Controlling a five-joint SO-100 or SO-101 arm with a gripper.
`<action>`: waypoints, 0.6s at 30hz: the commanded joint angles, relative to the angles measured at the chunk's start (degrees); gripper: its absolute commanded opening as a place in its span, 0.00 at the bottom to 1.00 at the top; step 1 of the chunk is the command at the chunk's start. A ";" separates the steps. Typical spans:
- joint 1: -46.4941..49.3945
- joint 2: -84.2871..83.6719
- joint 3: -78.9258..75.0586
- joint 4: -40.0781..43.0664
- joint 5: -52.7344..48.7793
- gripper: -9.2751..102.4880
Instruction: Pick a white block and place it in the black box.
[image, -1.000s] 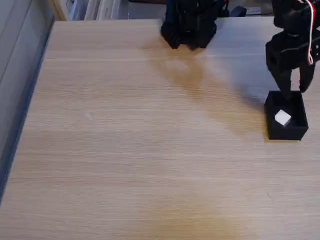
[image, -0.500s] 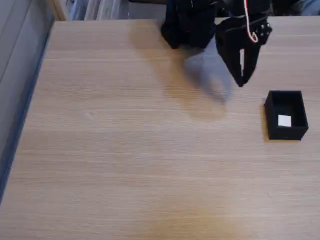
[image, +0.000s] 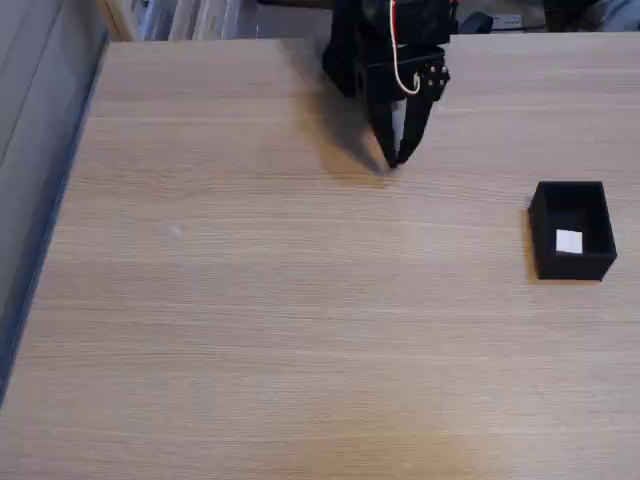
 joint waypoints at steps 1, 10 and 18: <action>2.11 5.19 2.81 3.34 1.14 0.08; 5.01 8.26 8.17 7.47 5.36 0.08; 4.92 8.26 8.17 7.47 5.10 0.08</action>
